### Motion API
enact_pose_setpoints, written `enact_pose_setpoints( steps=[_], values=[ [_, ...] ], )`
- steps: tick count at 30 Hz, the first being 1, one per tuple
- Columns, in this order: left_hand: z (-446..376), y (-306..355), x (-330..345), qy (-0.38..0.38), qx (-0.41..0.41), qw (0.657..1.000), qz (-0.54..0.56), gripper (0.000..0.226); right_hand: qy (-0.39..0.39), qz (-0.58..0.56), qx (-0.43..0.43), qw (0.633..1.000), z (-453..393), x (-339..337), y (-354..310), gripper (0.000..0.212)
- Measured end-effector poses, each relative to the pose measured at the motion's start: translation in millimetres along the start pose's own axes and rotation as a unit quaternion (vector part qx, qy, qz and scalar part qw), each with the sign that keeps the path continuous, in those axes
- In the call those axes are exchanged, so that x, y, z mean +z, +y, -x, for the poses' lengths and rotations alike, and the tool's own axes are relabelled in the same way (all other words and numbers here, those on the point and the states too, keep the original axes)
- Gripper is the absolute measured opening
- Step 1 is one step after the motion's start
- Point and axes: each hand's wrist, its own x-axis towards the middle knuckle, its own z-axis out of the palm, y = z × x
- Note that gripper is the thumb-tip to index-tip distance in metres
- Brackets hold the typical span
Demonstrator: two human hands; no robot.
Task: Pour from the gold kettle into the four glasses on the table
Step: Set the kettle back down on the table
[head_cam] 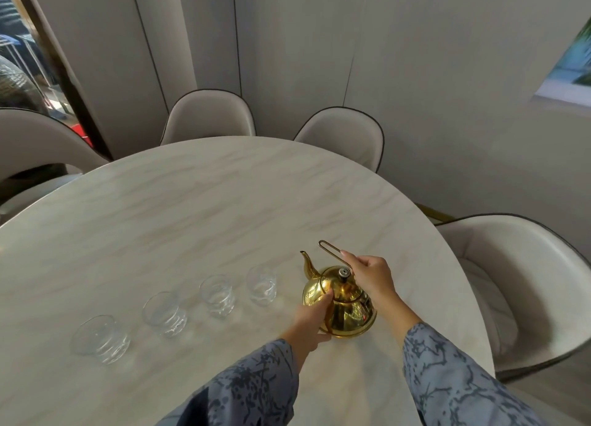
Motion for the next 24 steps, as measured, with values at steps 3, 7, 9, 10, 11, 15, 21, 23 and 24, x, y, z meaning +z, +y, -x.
enact_pose_setpoints(
  steps=[3, 7, 9, 10, 11, 15, 21, 23, 24],
  values=[
    [-11, -6, 0, 0.008, 0.012, 1.000, 0.008, 0.061, 0.002, -0.009, -0.002, 1.000, -1, 0, 5, 0.054],
    [-18, -12, -6, 0.002, 0.021, 1.000, 0.015, 0.059, -0.002, -0.020, 0.011, 1.000, 0, 1, 9, 0.058],
    [-19, -15, -10, -0.015, 0.025, 0.999, 0.018, 0.056, -0.004, -0.022, 0.022, 1.000, -1, 0, 10, 0.058],
    [-17, -17, -14, -0.023, 0.029, 0.999, 0.016, 0.054, -0.010, -0.023, 0.028, 0.999, 1, 0, 9, 0.057],
    [-16, -20, -18, -0.031, 0.031, 0.999, 0.012, 0.053, -0.020, -0.027, 0.033, 0.999, 3, 0, 9, 0.056],
    [-13, -24, -34, -0.020, 0.039, 0.999, 0.000, 0.059, -0.055, -0.039, 0.045, 0.997, 7, -3, 12, 0.046],
    [7, -29, -77, 0.033, 0.077, 0.996, 0.033, 0.070, -0.031, 0.048, 0.025, 0.998, 21, -6, 7, 0.046],
    [19, -38, -102, 0.062, 0.102, 0.992, 0.028, 0.062, 0.009, 0.098, 0.009, 0.995, 36, -2, 1, 0.044],
    [21, -39, -106, 0.071, 0.109, 0.992, 0.007, 0.054, 0.047, 0.129, -0.001, 0.991, 35, -2, 0, 0.044]
  ],
)
